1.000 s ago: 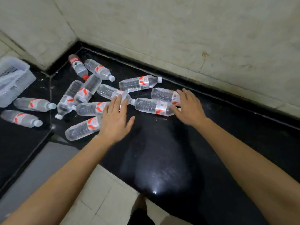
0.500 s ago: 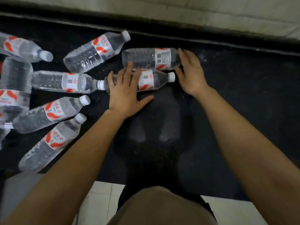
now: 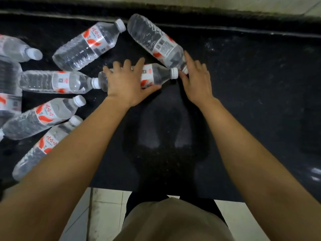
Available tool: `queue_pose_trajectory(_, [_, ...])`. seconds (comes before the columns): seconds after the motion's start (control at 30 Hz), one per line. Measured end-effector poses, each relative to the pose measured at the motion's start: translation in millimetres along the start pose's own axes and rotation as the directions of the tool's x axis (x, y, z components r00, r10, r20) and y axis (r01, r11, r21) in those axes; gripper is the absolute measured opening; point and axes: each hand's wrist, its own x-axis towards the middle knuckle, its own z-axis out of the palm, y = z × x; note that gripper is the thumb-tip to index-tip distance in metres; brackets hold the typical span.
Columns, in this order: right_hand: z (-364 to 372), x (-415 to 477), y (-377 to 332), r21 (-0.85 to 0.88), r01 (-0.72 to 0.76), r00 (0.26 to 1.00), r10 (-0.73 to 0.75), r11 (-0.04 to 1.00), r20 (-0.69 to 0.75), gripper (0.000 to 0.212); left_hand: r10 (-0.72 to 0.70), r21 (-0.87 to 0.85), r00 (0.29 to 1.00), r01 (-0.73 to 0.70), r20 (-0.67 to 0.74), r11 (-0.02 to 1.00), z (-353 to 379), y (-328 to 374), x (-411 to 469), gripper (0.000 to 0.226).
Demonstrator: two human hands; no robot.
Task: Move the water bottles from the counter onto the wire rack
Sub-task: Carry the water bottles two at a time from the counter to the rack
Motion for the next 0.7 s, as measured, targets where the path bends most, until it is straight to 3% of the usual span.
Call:
queue_pose_trajectory(0.13, [-8,-15,13,0.054,0.005,1.000,-0.006,0.999,0.013,0.063,-0.013,-0.013,1.000,0.014,0.015,1.000,3,11,-9,0.094])
queue_pose_trajectory(0.27, [-30,-59,28,0.321,-0.071,0.997,0.061,0.944,0.044,0.066,0.061,-0.162,0.995,-0.072,-0.077,0.984,13,12,-37,0.081])
queue_pose_trajectory(0.43, [-83,-98,32,0.519,-0.028,0.971,0.148,0.854,-0.190,0.038,-0.016,-0.434,0.981,-0.071,-0.195,0.898,9,19,-65,0.074])
queue_pose_trajectory(0.5, [-112,-93,24,0.552,0.024,0.945,0.161,0.834,-0.284,0.032,-0.155,-0.681,0.969,-0.019,-0.193,0.732,-6,26,-66,0.065])
queue_pose_trajectory(0.6, [-145,-80,9,0.475,0.133,0.929,0.058,0.870,-0.365,0.034,-0.305,-0.935,0.940,-0.036,-0.151,0.353,-31,38,-63,0.056])
queue_pose_trajectory(0.7, [-152,-73,0,0.481,0.163,0.932,0.026,0.862,-0.363,0.036,-0.300,-0.973,0.941,-0.093,-0.154,0.209,-43,48,-63,0.053])
